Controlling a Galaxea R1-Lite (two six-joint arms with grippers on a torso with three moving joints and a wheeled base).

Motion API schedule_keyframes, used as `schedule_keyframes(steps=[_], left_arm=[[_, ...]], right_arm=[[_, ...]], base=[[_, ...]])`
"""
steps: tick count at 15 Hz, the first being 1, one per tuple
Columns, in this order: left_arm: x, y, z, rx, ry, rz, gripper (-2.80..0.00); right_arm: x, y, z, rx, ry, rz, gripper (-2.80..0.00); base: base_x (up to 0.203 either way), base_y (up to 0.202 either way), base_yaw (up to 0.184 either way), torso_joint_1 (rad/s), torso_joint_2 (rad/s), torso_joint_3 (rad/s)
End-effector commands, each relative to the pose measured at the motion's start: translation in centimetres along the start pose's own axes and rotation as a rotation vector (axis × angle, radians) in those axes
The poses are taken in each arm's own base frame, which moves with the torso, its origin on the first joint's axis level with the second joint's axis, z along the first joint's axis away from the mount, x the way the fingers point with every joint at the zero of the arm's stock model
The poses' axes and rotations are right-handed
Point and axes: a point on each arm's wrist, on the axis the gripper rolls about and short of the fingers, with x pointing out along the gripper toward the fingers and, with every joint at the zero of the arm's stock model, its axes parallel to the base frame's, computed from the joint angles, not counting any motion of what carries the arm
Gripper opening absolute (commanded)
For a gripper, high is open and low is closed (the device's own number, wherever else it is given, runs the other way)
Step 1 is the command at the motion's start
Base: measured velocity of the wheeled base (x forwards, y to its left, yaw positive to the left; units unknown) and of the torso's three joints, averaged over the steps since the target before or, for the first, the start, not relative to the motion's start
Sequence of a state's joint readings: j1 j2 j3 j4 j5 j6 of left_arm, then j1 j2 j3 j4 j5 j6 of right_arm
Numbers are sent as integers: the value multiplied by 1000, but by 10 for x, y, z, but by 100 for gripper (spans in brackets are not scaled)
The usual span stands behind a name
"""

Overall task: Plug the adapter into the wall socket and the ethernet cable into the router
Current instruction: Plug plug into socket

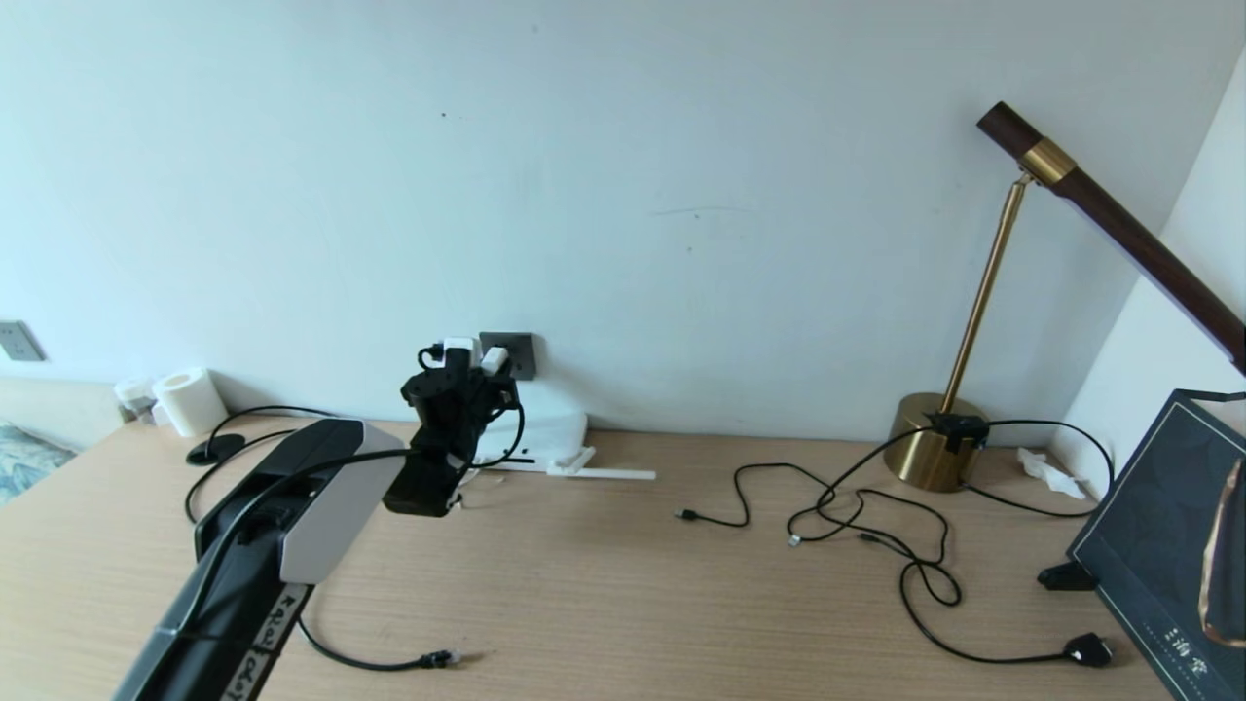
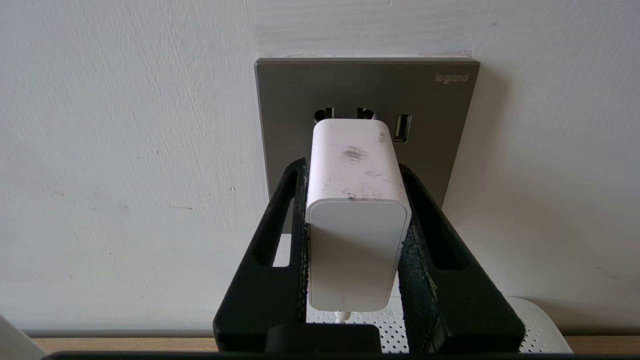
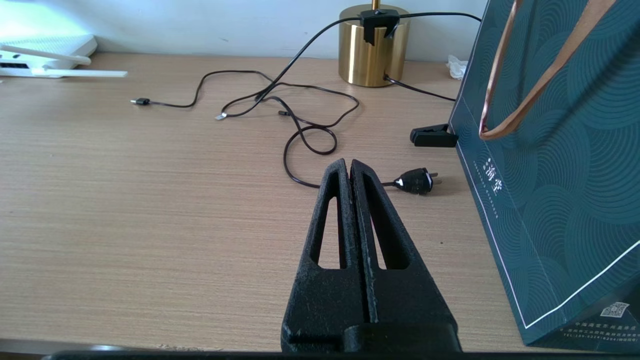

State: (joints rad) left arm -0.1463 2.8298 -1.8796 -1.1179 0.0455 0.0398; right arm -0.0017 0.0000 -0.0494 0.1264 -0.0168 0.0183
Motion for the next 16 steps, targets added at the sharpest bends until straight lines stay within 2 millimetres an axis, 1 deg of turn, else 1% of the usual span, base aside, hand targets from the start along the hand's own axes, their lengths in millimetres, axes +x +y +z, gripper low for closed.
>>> schedule_keyframes(steps=[1,9,16], left_arm=[[0,0,2,0,-8,1,-280],[2,0,4,1,-10,0,-280],[3,0,2,2,8,-1,-280]], right_arm=[[0,0,0,0,1,0,-280],[0,0,0,0,1,0,-280],[0,0,0,0,2,0,-280]], base=[[0,0,0,0,0,0],[0,0,0,0,0,0],[0,0,0,0,0,0]])
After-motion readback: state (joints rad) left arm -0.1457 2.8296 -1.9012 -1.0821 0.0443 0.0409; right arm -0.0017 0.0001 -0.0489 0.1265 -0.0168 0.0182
